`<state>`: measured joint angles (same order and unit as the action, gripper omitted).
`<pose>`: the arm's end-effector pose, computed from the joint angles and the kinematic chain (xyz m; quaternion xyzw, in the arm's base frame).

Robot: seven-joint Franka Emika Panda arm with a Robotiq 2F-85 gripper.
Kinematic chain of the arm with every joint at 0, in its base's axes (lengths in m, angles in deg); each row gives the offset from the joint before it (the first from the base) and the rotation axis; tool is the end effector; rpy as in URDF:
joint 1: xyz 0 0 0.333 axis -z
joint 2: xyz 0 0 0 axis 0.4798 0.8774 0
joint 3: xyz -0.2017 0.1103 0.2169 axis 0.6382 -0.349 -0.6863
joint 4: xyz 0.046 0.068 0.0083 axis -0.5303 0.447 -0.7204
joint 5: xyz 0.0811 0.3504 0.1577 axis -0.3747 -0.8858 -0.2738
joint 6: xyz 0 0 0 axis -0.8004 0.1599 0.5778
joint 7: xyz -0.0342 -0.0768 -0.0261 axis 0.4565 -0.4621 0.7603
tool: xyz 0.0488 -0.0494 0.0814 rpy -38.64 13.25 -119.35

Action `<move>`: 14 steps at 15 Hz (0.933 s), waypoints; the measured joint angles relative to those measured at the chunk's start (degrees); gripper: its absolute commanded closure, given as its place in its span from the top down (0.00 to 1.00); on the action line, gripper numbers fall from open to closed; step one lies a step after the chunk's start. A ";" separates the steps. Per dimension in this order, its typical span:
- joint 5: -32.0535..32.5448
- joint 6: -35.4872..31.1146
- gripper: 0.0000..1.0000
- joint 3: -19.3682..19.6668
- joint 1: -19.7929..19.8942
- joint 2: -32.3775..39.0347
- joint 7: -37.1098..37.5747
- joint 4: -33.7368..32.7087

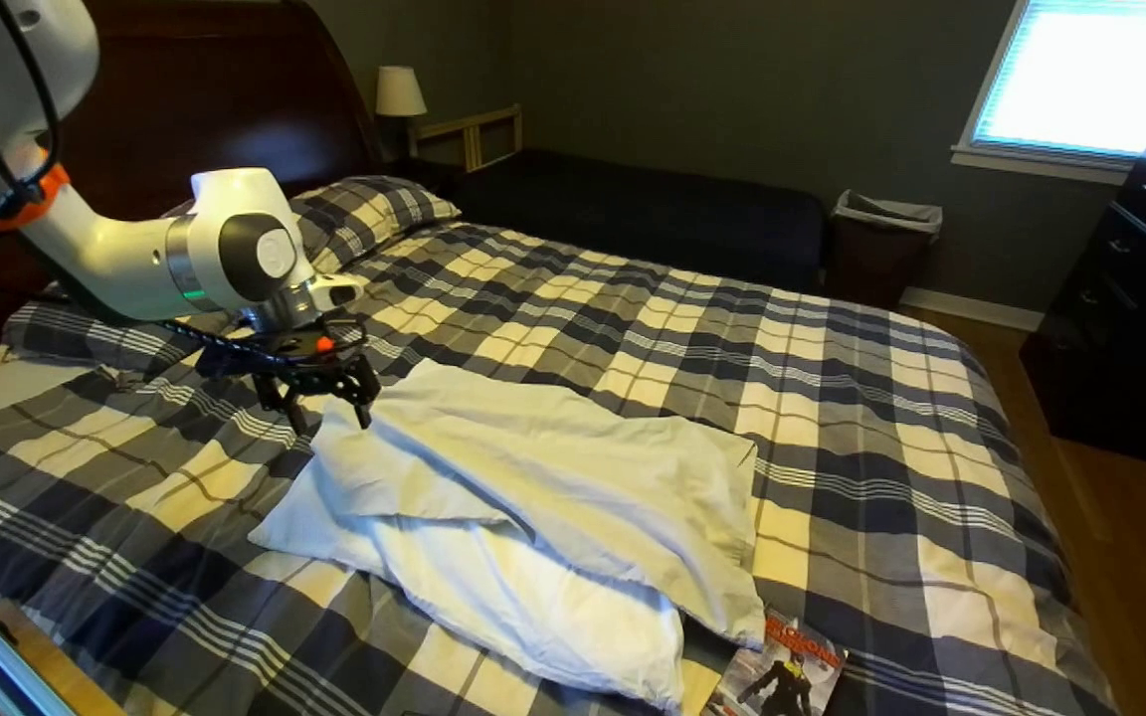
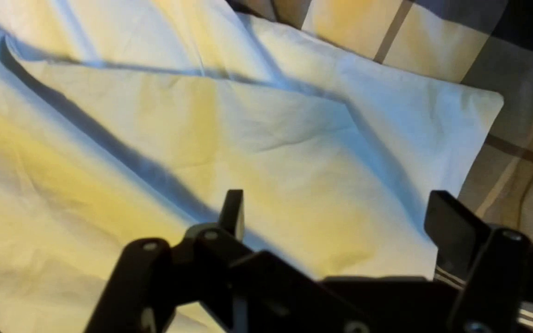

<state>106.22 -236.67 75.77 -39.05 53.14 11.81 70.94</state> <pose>0.4263 0.1361 0.2223 0.9631 0.2538 -0.0173 0.0878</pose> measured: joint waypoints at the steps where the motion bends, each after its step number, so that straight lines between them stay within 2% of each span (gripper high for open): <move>1: -0.36 -0.32 1.00 0.13 0.47 0.04 -0.01 0.47; 9: -1.36 -0.77 1.00 -0.02 0.83 0.04 -0.23 0.85; 14: -7.23 -0.68 1.00 -1.23 0.76 0.31 -2.02 0.92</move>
<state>98.99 -237.34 74.54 -38.30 53.45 9.79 71.86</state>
